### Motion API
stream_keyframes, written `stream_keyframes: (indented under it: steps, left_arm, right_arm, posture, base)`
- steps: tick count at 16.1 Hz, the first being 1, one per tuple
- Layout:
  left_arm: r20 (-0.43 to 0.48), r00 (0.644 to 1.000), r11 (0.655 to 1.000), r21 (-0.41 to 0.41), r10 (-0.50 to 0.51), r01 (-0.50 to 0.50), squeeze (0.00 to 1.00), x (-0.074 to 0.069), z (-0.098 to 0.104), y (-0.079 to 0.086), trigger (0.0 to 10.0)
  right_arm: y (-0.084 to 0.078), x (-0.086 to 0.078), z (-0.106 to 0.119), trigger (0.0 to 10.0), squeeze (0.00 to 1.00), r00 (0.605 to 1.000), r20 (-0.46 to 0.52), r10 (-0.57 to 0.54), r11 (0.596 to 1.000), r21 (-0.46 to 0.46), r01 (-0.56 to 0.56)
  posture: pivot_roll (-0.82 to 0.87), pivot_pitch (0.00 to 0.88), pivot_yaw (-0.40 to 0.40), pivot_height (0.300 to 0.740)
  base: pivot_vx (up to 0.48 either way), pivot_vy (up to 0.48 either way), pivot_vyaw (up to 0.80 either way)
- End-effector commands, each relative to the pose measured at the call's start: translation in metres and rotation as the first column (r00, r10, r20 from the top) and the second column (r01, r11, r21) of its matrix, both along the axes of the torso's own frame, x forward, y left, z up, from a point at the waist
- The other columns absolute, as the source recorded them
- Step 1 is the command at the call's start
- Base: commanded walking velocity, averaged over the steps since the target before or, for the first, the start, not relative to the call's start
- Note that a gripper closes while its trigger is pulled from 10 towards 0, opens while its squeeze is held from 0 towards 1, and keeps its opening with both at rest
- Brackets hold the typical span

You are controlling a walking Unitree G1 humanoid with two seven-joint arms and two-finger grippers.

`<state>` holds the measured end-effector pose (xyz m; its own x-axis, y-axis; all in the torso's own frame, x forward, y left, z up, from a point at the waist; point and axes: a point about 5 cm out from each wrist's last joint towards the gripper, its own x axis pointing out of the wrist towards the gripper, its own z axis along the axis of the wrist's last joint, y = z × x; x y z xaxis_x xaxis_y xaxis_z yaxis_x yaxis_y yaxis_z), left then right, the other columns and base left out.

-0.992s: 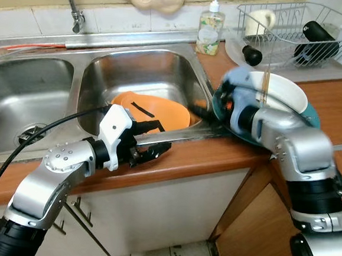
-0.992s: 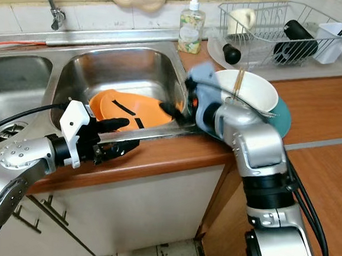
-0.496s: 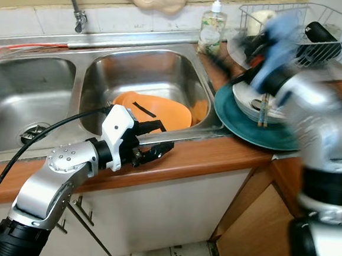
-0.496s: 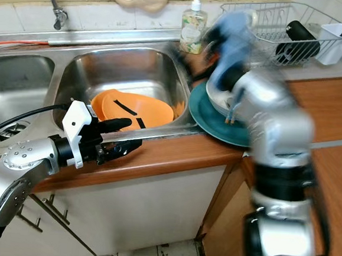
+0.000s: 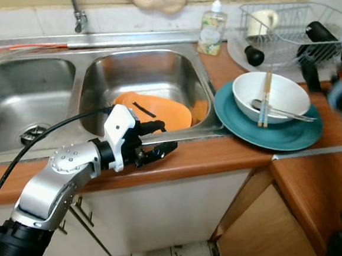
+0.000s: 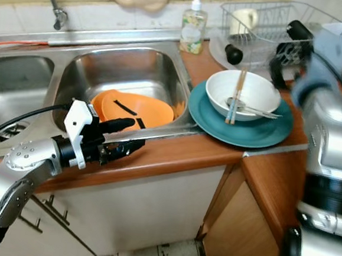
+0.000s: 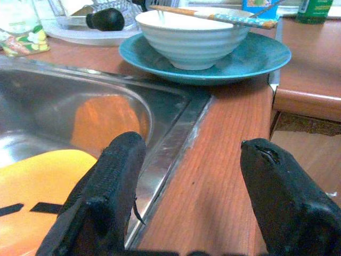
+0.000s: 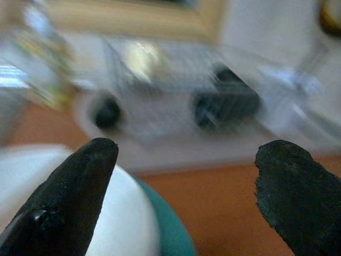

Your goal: Kitchen organization

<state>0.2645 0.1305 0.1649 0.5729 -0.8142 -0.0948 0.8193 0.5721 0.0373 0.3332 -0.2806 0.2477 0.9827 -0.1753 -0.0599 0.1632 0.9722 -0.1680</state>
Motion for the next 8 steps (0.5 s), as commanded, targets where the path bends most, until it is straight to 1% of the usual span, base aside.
stream_keyframes:
  steps: [1, 2, 3, 4, 6, 7, 8]
  left_arm:
    - [0.012, 1.0, 1.0, -0.003, -0.006, 0.006, 0.0, 0.0, 0.004, -0.001, 10.0]
    - [0.009, 1.0, 1.0, -0.002, -0.01, 0.01, 0.0, -0.001, 0.003, -0.001, 10.0]
    - [0.006, 1.0, 1.0, 0.0, -0.015, 0.015, 0.0, -0.001, 0.002, -0.001, 10.0]
    - [0.004, 1.0, 1.0, 0.0, -0.02, 0.02, 0.0, -0.002, 0.002, -0.001, 10.0]
    - [0.004, 1.0, 1.0, 0.001, -0.024, 0.024, 0.0, -0.002, 0.002, -0.001, 10.0]
    - [0.003, 1.0, 1.0, 0.002, -0.027, 0.027, 0.0, -0.003, 0.002, -0.001, 10.0]
    - [0.003, 1.0, 1.0, 0.002, -0.027, 0.027, 0.0, -0.003, 0.002, -0.002, 10.0]
  right_arm:
    - [-0.016, -0.006, -0.006, 10.0, 1.0, 0.995, -0.034, -0.096, 0.995, -0.018, 0.095]
    - [-0.022, -0.012, -0.014, 10.0, 1.0, 0.988, -0.073, -0.137, 0.989, -0.062, 0.132]
    - [-0.023, -0.017, -0.022, 10.0, 1.0, 0.982, -0.105, -0.154, 0.986, -0.085, 0.146]
    - [-0.024, -0.027, -0.038, 10.0, 1.0, 0.966, -0.174, -0.19, 0.977, -0.131, 0.169]
    - [-0.017, -0.037, -0.051, 10.0, 1.0, 0.955, -0.235, -0.183, 0.979, -0.134, 0.154]
    - [-0.008, -0.044, -0.058, 10.0, 1.0, 0.951, -0.263, -0.16, 0.984, -0.12, 0.133]
    - [-0.005, -0.047, -0.061, 10.0, 1.0, 0.949, -0.275, -0.157, 0.985, -0.113, 0.13]
  posture:
    - [-0.05, 0.0, 0.073, 0.74]
    - [-0.05, 0.0, 0.076, 0.74]
    - [-0.05, 0.0, 0.076, 0.74]
    - [-0.05, 0.0, 0.076, 0.74]
    - [-0.05, 0.0, 0.074, 0.74]
    - [-0.05, 0.0, 0.071, 0.74]
    - [-0.05, 0.0, 0.071, 0.74]
  base:
    - [0.0, 0.0, 0.0]
    - [0.0, 0.0, 0.0]
    - [0.0, 0.0, 0.0]
    - [0.0, 0.0, 0.0]
    - [0.0, 0.0, 0.0]
    - [0.0, 0.0, 0.0]
    - [0.0, 0.0, 0.0]
